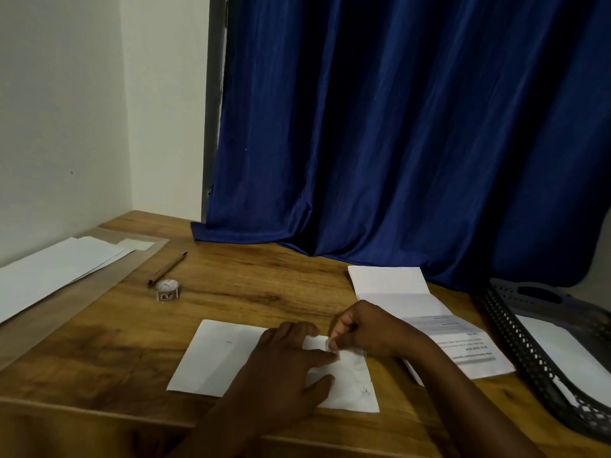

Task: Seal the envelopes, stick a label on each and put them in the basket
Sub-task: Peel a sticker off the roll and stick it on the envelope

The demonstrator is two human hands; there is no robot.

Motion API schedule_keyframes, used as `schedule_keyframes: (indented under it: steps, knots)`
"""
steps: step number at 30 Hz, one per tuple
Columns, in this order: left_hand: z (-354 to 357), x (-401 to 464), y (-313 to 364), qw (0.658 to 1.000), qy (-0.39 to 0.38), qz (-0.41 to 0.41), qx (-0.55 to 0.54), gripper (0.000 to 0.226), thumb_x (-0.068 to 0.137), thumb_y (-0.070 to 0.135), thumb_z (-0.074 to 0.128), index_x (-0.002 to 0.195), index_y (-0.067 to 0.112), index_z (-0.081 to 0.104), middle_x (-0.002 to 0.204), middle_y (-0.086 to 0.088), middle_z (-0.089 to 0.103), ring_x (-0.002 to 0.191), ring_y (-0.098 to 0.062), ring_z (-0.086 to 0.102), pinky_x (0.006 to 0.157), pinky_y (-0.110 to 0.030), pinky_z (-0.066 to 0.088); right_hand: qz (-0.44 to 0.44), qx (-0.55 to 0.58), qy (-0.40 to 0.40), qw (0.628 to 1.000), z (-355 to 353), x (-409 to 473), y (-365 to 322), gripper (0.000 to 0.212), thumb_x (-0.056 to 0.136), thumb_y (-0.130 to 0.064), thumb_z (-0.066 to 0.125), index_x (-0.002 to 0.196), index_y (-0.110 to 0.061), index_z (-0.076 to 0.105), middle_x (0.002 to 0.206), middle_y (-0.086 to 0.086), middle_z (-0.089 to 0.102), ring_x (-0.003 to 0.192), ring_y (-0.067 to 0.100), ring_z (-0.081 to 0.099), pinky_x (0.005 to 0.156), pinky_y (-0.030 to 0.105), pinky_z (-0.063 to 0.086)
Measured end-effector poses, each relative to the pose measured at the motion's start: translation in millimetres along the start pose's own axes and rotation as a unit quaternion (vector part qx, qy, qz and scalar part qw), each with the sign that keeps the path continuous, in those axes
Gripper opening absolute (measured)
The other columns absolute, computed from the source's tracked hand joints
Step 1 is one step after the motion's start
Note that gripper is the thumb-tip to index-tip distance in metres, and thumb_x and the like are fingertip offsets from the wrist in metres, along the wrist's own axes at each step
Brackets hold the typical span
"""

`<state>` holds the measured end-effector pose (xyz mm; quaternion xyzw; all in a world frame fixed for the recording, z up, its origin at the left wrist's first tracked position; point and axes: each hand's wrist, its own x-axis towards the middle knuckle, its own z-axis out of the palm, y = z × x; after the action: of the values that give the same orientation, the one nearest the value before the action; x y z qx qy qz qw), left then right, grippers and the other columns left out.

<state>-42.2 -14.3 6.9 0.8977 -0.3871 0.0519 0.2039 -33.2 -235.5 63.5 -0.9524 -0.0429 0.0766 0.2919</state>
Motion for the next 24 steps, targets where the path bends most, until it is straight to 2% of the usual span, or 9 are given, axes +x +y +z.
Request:
schedule_keyframes:
  steps: [3, 6, 11, 14, 17, 24]
  knots:
    - [-1.0, -1.3, 0.7, 1.0, -0.002, 0.001, -0.002, 0.052, 0.093, 0.072, 0.035, 0.142, 0.055, 0.045, 0.156, 0.021, 0.026, 0.142, -0.004, 0.02, 0.12, -0.033, 0.017, -0.002, 0.004, 0.013, 1.0, 4.2, 1.6, 4.3, 0.013, 0.078, -0.036, 0.083, 0.086, -0.026, 0.08, 0.085, -0.005, 0.078, 0.084, 0.014, 0.072, 0.086, 0.042, 0.059]
    - [-3.1, -1.8, 2.2, 1.0, -0.004, 0.002, -0.001, 0.051, 0.094, 0.069, 0.037, 0.141, 0.053, 0.047, 0.156, 0.02, 0.027, 0.143, -0.004, 0.019, 0.121, -0.033, 0.016, -0.002, 0.032, 0.036, 0.999, 6.3, 1.7, 9.0, 0.025, 0.07, -0.038, 0.089, 0.09, -0.026, 0.078, 0.086, 0.001, 0.076, 0.078, 0.013, 0.069, 0.082, 0.04, 0.059]
    - [-4.6, -1.5, 3.5, 1.0, -0.01, -0.003, -0.007, 0.05, 0.094, 0.068, 0.039, 0.141, 0.053, 0.048, 0.156, 0.021, 0.025, 0.143, -0.004, 0.017, 0.121, -0.033, 0.015, -0.011, 0.074, 0.058, 0.996, 13.4, 2.8, 18.0, 0.047, 0.056, -0.055, 0.088, 0.09, -0.026, 0.076, 0.084, 0.004, 0.074, 0.069, 0.01, 0.064, 0.069, 0.033, 0.054]
    - [-3.1, -1.5, 2.9, 1.0, -0.007, -0.003, -0.005, 0.049, 0.095, 0.068, 0.039, 0.142, 0.055, 0.046, 0.155, 0.022, 0.024, 0.142, -0.003, 0.016, 0.119, -0.031, 0.013, -0.004, 0.078, 0.076, 0.994, 19.9, 6.2, 23.2, 0.052, 0.049, -0.063, 0.085, 0.087, -0.029, 0.075, 0.075, -0.003, 0.07, 0.064, 0.003, 0.059, 0.065, 0.03, 0.05]
    - [-2.0, -1.4, 2.6, 1.0, -0.01, -0.003, 0.0, 0.049, 0.095, 0.068, 0.038, 0.143, 0.056, 0.043, 0.155, 0.022, 0.023, 0.143, -0.004, 0.015, 0.118, -0.03, 0.012, -0.001, 0.076, 0.11, 0.991, 26.1, 10.2, 29.7, 0.05, 0.047, -0.063, 0.085, 0.085, -0.034, 0.073, 0.068, -0.013, 0.065, 0.06, -0.001, 0.057, 0.062, 0.024, 0.046]
    - [-2.7, -0.8, 2.1, 1.0, -0.009, 0.008, 0.009, 0.049, 0.097, 0.067, 0.037, 0.144, 0.055, 0.043, 0.156, 0.021, 0.023, 0.142, -0.003, 0.014, 0.115, -0.027, 0.011, 0.008, 0.082, 0.187, 0.979, 37.6, 17.4, 38.3, 0.035, 0.058, -0.047, 0.092, 0.083, -0.035, 0.071, 0.067, -0.016, 0.066, 0.057, -0.001, 0.058, 0.058, 0.023, 0.048]
